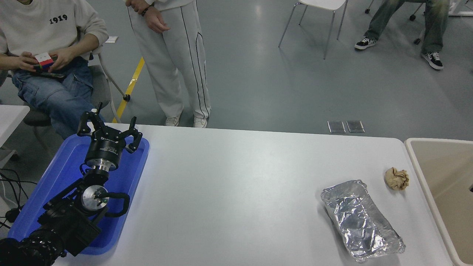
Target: Pick up paper cup place in dustbin
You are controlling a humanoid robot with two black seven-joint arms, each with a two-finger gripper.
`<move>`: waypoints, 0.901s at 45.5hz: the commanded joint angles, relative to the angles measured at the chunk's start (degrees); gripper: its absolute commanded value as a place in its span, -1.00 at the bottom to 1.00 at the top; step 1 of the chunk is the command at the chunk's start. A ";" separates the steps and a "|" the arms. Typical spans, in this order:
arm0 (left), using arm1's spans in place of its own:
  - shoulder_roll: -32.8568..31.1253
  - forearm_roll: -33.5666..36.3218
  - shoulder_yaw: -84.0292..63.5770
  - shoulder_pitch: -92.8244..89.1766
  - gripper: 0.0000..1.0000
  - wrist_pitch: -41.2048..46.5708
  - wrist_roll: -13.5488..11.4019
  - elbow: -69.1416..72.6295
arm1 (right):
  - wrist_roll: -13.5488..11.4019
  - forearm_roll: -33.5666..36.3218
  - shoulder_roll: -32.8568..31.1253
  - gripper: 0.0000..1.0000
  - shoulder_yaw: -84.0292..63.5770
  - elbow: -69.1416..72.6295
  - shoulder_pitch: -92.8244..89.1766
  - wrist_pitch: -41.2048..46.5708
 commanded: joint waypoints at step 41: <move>-0.03 0.00 0.00 0.00 1.00 0.00 0.08 -0.05 | -0.01 0.19 -13.95 1.00 -42.27 50.28 46.68 8.26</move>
